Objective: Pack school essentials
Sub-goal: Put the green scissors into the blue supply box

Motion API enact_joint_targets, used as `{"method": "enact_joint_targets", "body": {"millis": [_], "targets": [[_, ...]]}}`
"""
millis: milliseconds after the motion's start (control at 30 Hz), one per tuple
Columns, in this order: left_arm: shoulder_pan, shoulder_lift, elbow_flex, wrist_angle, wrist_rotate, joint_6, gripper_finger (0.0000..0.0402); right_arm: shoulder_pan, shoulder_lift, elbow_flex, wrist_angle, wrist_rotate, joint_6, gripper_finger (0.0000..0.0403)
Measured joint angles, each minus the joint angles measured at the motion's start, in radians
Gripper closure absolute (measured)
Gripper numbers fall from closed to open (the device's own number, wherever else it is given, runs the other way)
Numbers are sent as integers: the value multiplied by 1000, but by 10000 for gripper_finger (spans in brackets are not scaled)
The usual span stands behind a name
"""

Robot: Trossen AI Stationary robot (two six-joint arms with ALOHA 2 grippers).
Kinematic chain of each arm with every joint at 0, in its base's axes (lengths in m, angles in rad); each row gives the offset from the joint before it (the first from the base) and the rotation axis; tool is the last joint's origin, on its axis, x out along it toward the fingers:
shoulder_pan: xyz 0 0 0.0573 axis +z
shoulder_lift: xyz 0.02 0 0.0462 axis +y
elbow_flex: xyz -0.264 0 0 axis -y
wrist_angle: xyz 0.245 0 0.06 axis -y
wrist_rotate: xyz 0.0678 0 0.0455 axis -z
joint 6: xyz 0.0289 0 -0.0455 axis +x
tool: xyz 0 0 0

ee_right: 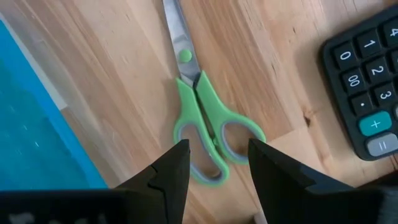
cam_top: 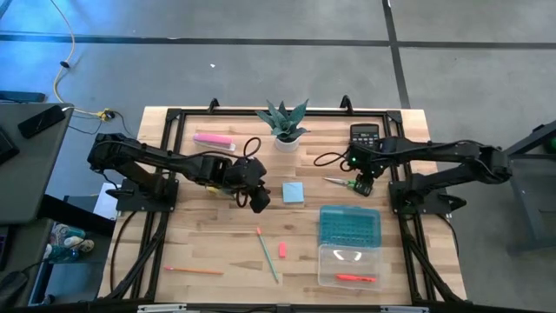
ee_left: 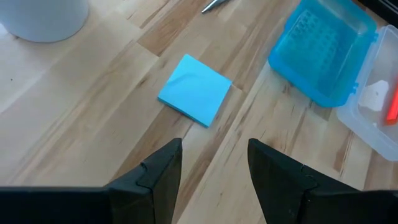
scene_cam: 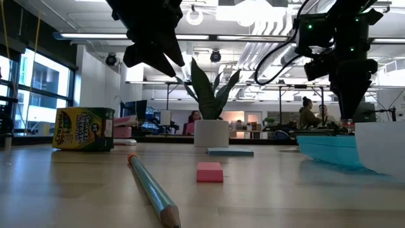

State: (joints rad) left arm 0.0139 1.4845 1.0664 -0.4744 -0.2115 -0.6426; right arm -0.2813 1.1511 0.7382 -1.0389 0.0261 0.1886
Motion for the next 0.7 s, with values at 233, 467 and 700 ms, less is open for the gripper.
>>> {"method": "enact_joint_targets", "body": {"millis": [233, 467, 700], "targets": [[0, 0, 0, 0, 0, 0, 229, 9, -11, -69, 23, -28, 34, 249], [0, 0, 0, -1, -5, 11, 229, 33, -47, -69, 25, -34, 36, 249], [0, 0, 0, 0, -14, 39, 229, 35, -23, -68, 20, -11, 50, 249]]}}
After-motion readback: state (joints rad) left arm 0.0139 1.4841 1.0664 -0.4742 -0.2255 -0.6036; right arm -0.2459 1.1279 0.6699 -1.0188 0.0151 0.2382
